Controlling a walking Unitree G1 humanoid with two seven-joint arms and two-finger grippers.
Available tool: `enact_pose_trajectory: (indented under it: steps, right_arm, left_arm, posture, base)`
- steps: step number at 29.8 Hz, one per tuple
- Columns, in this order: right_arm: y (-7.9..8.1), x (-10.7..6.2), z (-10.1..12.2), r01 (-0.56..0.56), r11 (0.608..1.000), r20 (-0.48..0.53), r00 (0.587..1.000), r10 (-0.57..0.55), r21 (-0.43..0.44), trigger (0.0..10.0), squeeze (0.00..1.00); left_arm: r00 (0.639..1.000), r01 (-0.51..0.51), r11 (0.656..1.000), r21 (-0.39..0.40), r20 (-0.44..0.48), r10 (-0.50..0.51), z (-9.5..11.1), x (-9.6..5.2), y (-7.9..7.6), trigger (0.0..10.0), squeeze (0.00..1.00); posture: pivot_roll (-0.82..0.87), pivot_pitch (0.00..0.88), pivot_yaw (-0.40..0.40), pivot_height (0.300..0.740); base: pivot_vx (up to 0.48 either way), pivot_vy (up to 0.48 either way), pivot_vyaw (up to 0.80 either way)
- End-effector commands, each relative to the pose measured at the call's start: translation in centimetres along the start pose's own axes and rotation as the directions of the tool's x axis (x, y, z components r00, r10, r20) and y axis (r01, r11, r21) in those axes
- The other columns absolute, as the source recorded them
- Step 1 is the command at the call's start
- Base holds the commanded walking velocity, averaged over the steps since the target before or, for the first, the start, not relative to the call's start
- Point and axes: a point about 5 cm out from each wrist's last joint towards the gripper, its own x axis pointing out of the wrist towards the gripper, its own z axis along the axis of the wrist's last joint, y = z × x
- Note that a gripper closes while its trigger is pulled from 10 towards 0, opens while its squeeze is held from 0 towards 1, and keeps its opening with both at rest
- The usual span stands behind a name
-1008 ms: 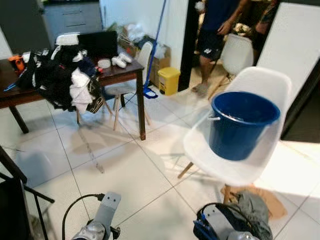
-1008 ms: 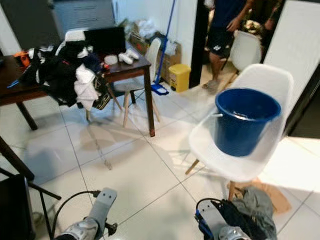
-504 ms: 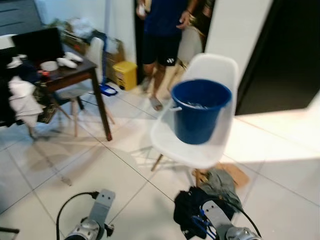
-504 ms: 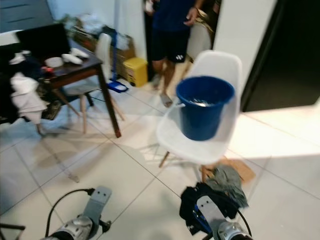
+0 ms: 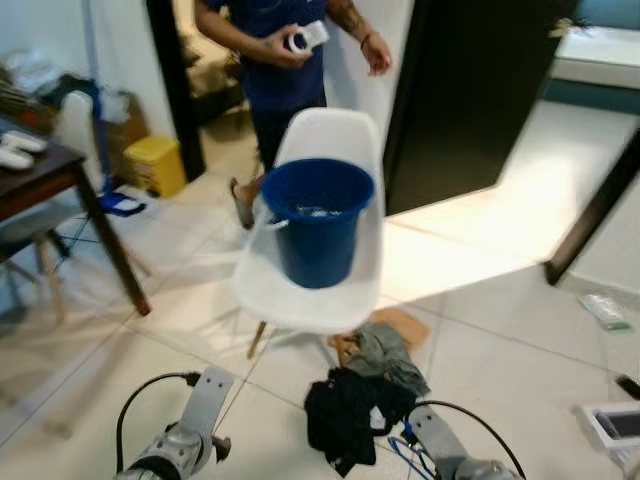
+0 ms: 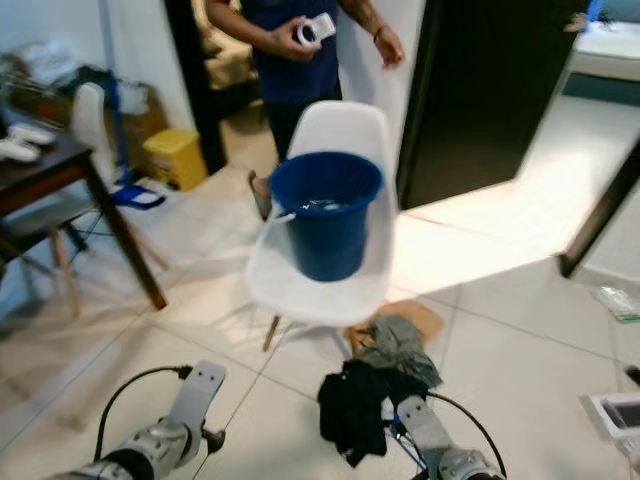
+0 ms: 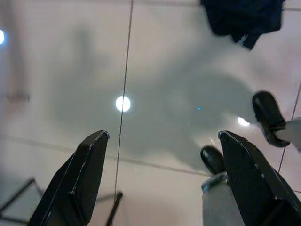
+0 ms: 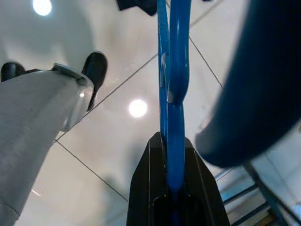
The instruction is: Hang hanger
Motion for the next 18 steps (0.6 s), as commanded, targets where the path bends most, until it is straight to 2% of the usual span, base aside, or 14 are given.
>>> enact_pose_trajectory:
  steps: [1,4,7,11,13,14,15,16,18]
  right_arm:
    - [0.2,0.0,0.0,-0.008,1.0,0.004,1.0,0.008,0.013,10.0,0.0]
    - [0.4,0.1,-0.1,-0.016,1.0,-0.001,1.0,0.016,0.016,10.0,0.0]
    - [0.7,0.1,-0.2,-0.028,0.999,0.0,1.0,0.028,0.02,10.0,0.0]
    - [0.8,0.2,0.0,-0.027,0.998,0.02,0.999,0.026,0.048,10.0,0.0]
    - [0.4,0.1,0.6,-0.01,0.972,0.083,0.997,-0.01,0.237,10.0,0.0]
    - [0.4,0.1,0.6,-0.01,0.972,0.083,0.997,-0.01,0.237,10.0,0.0]
    - [0.0,0.0,1.0,-0.004,0.937,0.116,0.993,-0.039,0.348,10.0,0.0]
    - [0.0,0.0,1.0,-0.004,0.937,0.116,0.993,-0.039,0.348,10.0,0.0]
    - [-0.6,-0.1,1.2,0.006,0.889,0.147,0.986,-0.082,0.457,10.0,0.0]
  left_arm:
    - [0.996,0.045,0.998,0.049,-0.081,-0.041,-1.3,0.0,-0.8,10.0,0.0]
    - [0.993,0.061,0.996,0.071,-0.103,-0.054,-1.5,0.0,-1.0,10.0,0.0]
    - [0.995,0.052,0.998,0.045,-0.091,-0.048,-1.0,0.0,-0.9,10.0,0.0]
    - [0.996,0.041,0.999,0.012,-0.08,-0.04,-0.7,0.0,-0.8,10.0,0.0]
    - [0.999,0.0,0.997,-0.077,-0.042,-0.003,0.2,0.0,-0.3,10.0,0.0]
    - [0.999,0.0,0.997,-0.077,-0.042,-0.003,0.2,0.0,-0.3,10.0,0.0]
    - [1.0,-0.022,0.988,-0.155,-0.015,0.02,0.9,0.0,0.0,10.0,0.0]
    - [1.0,-0.022,0.988,-0.155,-0.015,0.02,0.9,0.0,0.0,10.0,0.0]
    - [0.998,-0.051,0.965,-0.259,0.015,0.056,1.6,0.0,0.6,10.0,0.0]
  posture:
    - [0.02,0.0,0.01,0.74]
    - [0.02,0.0,0.011,0.74]
    - [0.02,0.0,0.006,0.74]
    - [0.03,0.0,0.002,0.74]
    - [0.03,0.0,-0.006,0.74]
    - [0.03,0.0,-0.006,0.74]
    - [0.03,0.0,-0.006,0.74]
    - [0.03,0.0,-0.006,0.74]
    - [0.03,0.0,-0.01,0.74]
  base:
    - [0.0,0.0,-0.8]
    - [0.0,0.0,-0.8]
    - [0.0,0.0,-0.78]
    - [0.0,0.0,0.0]
    - [0.0,0.0,0.0]
    - [0.0,0.0,0.0]
    - [0.0,0.0,0.0]
    - [0.0,0.0,0.0]
    - [0.0,0.0,0.0]
